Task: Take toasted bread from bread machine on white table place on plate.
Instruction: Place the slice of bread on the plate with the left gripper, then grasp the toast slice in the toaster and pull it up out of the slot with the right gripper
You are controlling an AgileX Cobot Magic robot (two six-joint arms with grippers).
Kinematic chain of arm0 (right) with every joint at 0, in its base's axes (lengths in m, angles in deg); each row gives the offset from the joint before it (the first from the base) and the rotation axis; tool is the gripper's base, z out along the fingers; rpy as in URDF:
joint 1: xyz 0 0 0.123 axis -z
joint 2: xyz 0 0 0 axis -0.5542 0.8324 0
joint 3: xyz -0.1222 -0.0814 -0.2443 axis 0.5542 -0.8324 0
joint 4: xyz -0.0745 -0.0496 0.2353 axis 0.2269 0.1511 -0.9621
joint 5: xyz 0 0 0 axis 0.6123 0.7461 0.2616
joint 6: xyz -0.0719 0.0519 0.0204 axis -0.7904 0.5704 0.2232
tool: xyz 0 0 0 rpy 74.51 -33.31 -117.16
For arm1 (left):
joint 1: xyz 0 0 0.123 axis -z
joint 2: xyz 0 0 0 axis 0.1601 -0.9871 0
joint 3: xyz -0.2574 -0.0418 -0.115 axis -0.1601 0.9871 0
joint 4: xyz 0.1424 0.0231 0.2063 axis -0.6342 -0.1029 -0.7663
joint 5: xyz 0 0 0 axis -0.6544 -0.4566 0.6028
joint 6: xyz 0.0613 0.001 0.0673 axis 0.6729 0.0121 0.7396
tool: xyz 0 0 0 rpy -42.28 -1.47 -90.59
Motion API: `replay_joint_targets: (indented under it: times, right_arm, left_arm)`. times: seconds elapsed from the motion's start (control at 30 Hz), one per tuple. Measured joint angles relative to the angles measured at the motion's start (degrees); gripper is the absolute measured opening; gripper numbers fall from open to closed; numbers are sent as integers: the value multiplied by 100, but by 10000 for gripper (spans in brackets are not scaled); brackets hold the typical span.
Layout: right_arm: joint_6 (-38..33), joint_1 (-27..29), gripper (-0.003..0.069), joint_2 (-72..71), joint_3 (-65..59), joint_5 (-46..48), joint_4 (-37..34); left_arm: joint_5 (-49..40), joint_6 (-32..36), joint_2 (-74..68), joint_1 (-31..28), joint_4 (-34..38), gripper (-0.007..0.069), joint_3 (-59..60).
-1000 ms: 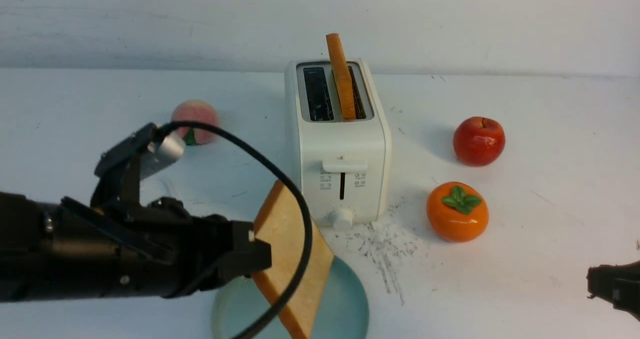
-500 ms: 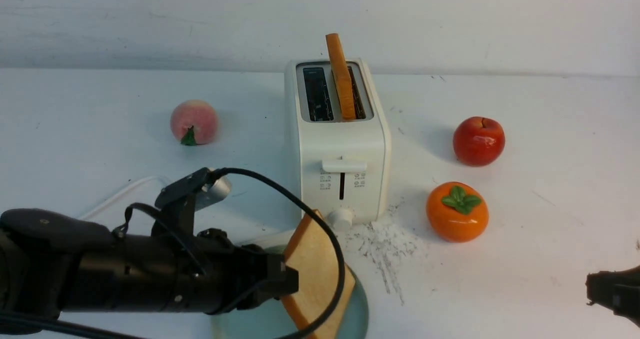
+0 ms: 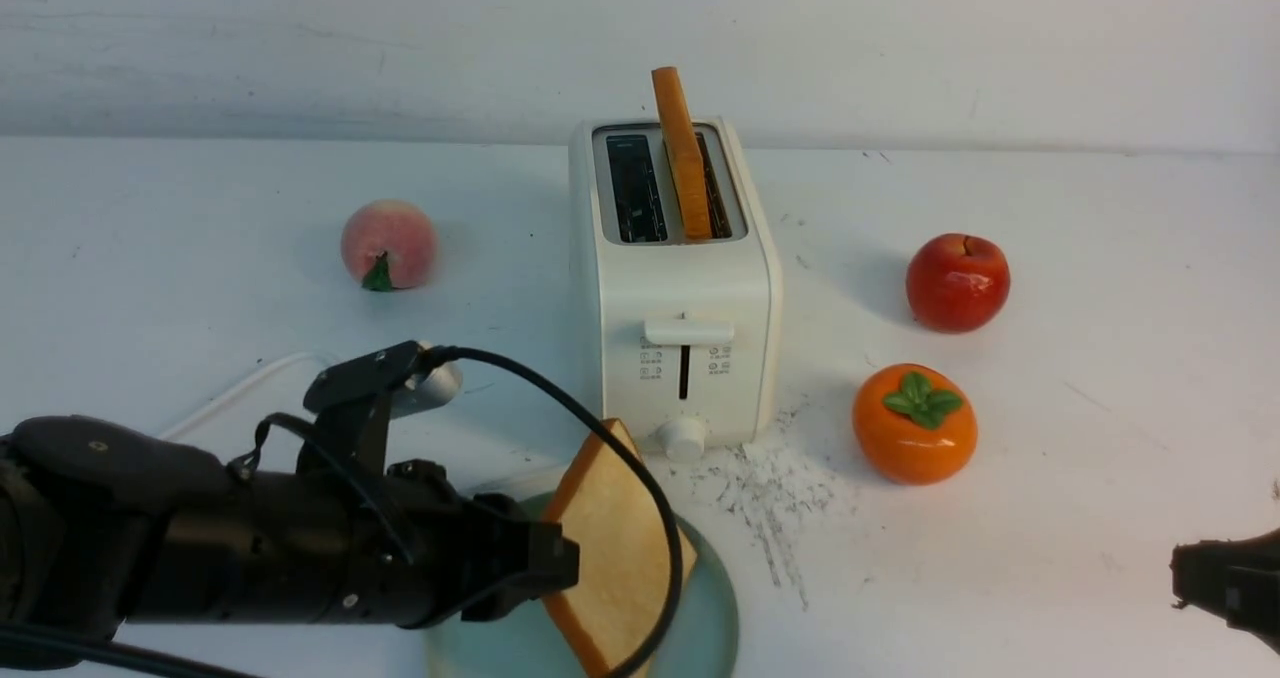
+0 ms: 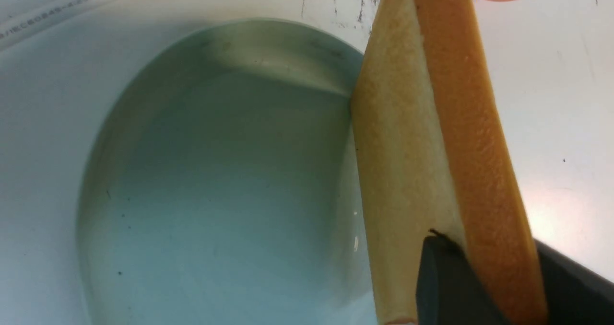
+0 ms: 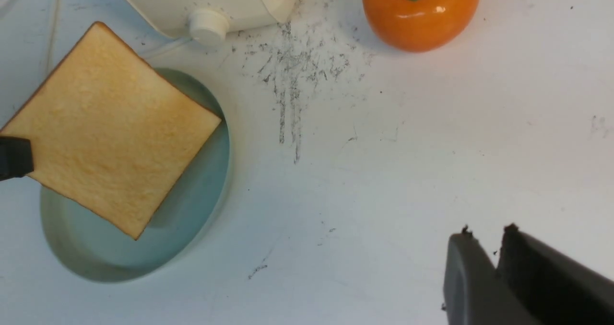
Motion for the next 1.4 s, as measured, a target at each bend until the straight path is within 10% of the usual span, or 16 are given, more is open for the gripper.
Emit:
replay_joint_targets:
  times: [0.27,0.5,0.8,0.93,1.1,1.4]
  right_arm:
    - [0,0,114,0,0,-37,-22]
    - [-57,0,118,0,0,-43,-116]
    - [-589,0,125,31,49,11,-256]
    - [-632,0,125,386,466,322,-404]
    - [-762,-11,125,1413,1468,949,-550]
    - [-623,-1187,152,3127,3404,651,-269]
  left_arm:
    - [-308,0,152,0,-636,424,0]
    - [-351,-434,767,0,-1732,458,0]
    - [-591,-3027,1664,0,-4631,451,0]
    - [-1008,-4822,2109,0,-5822,330,-187]
    - [-1762,-6423,2799,0,-7268,-1,-745]
    - [-2428,-7874,3934,0,-8626,-14,-844]
